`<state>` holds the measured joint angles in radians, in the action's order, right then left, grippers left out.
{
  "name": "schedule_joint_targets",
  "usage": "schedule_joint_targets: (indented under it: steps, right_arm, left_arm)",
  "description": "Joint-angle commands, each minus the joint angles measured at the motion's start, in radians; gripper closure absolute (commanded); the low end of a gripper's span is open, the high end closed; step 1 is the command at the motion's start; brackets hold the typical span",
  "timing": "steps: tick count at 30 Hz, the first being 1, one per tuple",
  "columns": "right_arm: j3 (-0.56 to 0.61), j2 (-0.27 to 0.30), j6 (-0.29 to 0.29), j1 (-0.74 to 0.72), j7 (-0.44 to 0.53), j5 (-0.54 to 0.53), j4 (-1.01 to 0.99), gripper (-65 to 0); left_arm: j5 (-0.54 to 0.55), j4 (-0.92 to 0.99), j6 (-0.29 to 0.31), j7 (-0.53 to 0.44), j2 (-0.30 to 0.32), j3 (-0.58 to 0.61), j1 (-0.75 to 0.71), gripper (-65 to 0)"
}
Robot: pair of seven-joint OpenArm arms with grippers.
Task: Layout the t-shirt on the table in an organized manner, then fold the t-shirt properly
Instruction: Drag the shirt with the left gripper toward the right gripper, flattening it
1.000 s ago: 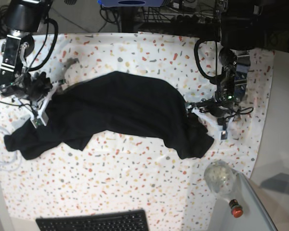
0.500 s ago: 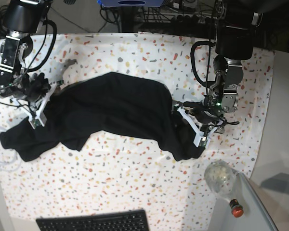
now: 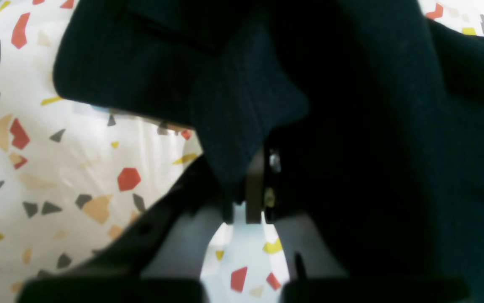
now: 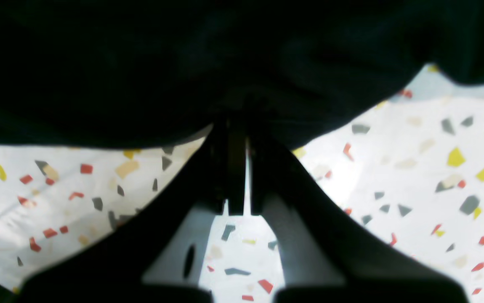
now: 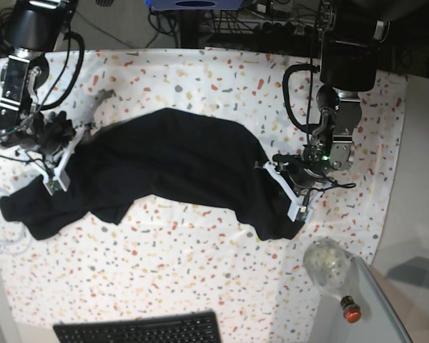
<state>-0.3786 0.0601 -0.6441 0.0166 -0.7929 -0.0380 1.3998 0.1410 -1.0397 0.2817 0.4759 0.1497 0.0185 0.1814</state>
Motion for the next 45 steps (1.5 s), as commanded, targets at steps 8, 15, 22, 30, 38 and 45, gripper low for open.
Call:
schedule_joint_targets:
  steps: [8, 15, 22, 30, 38, 45]
  right_arm:
    - [-0.007, 0.056, 0.008, 0.015, -0.038, -0.007, 0.120, 0.0]
    - [0.000, 0.114, 0.008, -0.045, -0.267, -0.006, 0.424, 0.0]
    - [0.002, 0.212, 0.010, -0.393, -0.379, -0.006, 0.335, 0.0]
    - [0.003, 0.330, 0.010, -0.746, -0.376, -0.006, 0.109, 0.0]
    - [-0.007, 0.361, 0.010, -0.538, -0.434, -0.006, 0.224, 0.0]
    - [-0.004, 0.244, 0.010, -0.208, -0.148, -0.007, 0.115, 0.0]
  left_arm:
    - [0.009, -0.541, 0.003, 0.472, 0.009, -0.015, -0.081, 0.0]
    - [0.009, -0.756, 0.003, 0.677, -0.052, -0.160, 0.079, 0.0]
    - [0.009, -0.580, 0.003, 0.650, -0.095, -0.206, 0.321, 0.0]
    - [0.009, -0.400, 0.003, 0.554, -0.170, -0.211, 0.542, 0.0]
    - [0.003, -0.452, 0.003, 0.553, -0.175, -0.199, 0.349, 0.0]
    - [0.007, -0.471, 0.003, 0.478, -0.108, -0.211, 0.031, 0.0]
